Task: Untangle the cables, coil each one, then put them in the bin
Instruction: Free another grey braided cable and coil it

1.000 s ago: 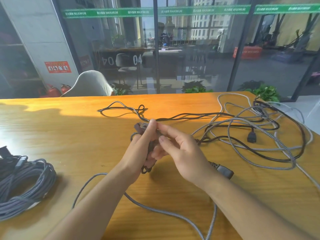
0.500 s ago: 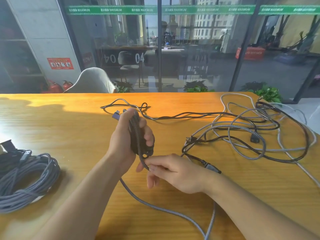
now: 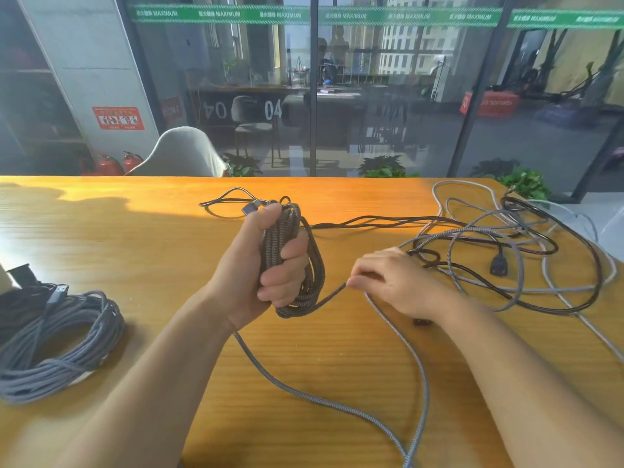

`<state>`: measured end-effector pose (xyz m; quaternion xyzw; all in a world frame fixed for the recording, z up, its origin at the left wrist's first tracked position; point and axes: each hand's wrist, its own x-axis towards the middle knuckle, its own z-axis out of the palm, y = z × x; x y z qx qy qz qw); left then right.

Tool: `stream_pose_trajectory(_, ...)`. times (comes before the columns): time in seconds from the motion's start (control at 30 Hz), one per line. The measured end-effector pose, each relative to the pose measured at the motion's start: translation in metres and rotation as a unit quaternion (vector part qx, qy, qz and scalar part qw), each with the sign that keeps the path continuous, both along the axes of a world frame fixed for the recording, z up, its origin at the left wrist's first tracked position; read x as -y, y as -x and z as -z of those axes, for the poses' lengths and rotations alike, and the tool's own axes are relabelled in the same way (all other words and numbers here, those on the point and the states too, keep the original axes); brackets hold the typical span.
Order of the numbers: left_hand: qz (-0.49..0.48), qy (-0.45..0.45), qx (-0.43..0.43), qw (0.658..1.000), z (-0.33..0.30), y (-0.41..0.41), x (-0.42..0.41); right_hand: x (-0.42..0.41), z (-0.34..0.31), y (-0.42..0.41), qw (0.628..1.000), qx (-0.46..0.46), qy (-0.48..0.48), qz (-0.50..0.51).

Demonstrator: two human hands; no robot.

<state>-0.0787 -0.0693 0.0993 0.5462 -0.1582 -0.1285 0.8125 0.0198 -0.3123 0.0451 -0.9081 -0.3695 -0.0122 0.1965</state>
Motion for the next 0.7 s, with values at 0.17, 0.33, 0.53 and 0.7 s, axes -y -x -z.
stream_pose_trajectory(0.17,0.076,-0.051,-0.001,0.996,0.0,0.0,-0.004,0.021,-0.012,-0.011,0.995,0.074,0.036,0.063)
stream_pose_trajectory(0.33,0.111,-0.138,-0.001,0.984,0.003,0.002,-0.002,0.042,-0.029,-0.008,0.952,0.199,0.05,0.225)
stream_pose_trajectory(0.53,0.094,-0.285,0.043,0.953,0.017,0.005,0.027,0.016,-0.037,0.014,0.876,0.358,-0.122,0.298)
stream_pose_trajectory(0.7,0.059,-0.322,0.019,0.945,0.024,0.001,0.034,-0.009,-0.037,0.035,0.895,0.271,-0.298,0.194)
